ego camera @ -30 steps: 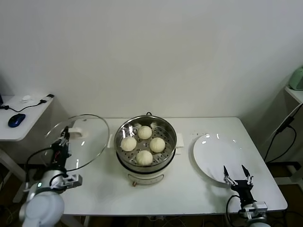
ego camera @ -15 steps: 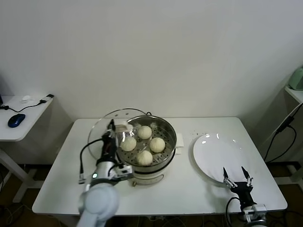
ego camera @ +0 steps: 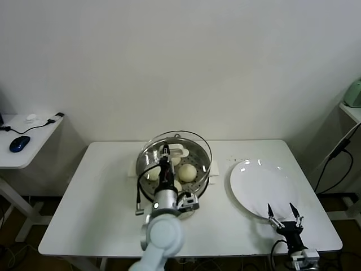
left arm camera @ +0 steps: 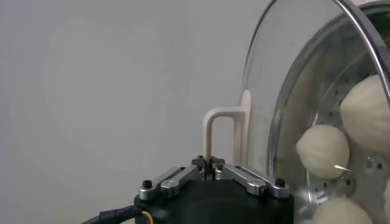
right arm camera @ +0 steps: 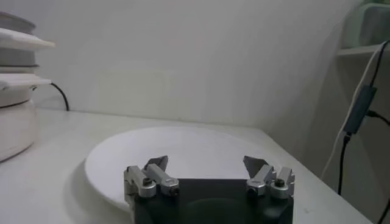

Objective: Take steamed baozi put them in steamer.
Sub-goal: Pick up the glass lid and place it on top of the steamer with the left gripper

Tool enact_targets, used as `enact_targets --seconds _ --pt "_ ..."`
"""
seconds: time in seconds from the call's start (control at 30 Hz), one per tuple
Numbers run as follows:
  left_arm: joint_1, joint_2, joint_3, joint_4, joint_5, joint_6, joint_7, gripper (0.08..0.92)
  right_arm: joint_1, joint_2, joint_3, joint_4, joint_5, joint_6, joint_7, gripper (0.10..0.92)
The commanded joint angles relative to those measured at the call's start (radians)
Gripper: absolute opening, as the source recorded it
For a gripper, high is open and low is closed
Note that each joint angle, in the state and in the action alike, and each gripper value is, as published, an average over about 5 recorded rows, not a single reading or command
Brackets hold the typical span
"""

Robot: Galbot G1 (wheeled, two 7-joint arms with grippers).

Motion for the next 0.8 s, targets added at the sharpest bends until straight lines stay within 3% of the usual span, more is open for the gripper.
enact_targets --seconds 0.03,0.8 --pt "-0.025 -0.068 0.057 0.092 0.068 0.023 0.002 0.134 0.0 0.0 0.004 -0.006 -0.001 0.012 0.007 0.823" --pt "-0.035 -0.068 -0.008 0.153 0.1 0.033 0.003 0.134 0.018 0.021 -0.003 -0.01 -0.033 0.039 0.016 0.823"
